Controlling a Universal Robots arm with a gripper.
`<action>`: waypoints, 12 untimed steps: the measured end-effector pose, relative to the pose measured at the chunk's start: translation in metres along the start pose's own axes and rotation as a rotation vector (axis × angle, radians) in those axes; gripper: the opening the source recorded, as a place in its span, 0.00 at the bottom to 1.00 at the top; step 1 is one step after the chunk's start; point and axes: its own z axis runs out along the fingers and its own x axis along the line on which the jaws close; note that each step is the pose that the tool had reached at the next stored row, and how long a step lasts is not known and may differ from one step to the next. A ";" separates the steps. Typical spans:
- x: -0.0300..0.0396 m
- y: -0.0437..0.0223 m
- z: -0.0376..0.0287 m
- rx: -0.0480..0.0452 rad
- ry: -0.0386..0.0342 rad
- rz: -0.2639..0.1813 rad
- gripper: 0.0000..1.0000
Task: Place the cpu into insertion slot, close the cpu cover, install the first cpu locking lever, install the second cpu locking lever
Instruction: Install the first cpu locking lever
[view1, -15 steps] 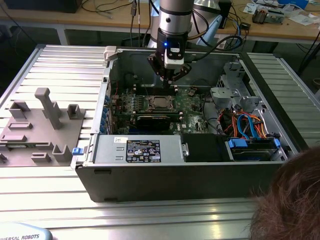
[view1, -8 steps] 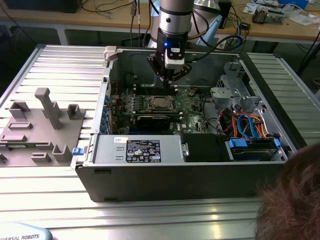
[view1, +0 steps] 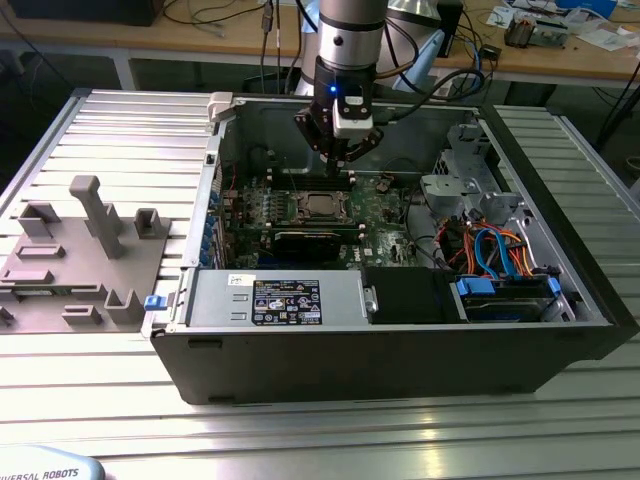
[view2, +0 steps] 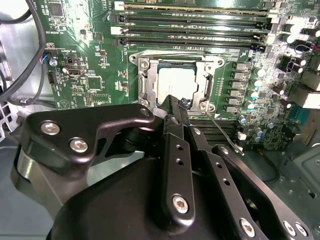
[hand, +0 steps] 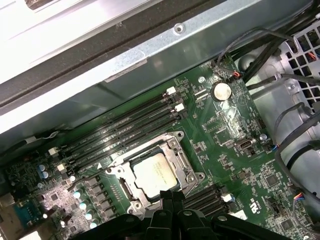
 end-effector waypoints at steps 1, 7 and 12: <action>0.0000 0.0000 0.0000 0.0000 -0.0001 -0.002 0.11; 0.0001 -0.0002 0.0000 -0.0002 -0.0004 -0.015 0.11; 0.0001 -0.0002 0.0000 -0.0003 -0.0007 -0.026 0.11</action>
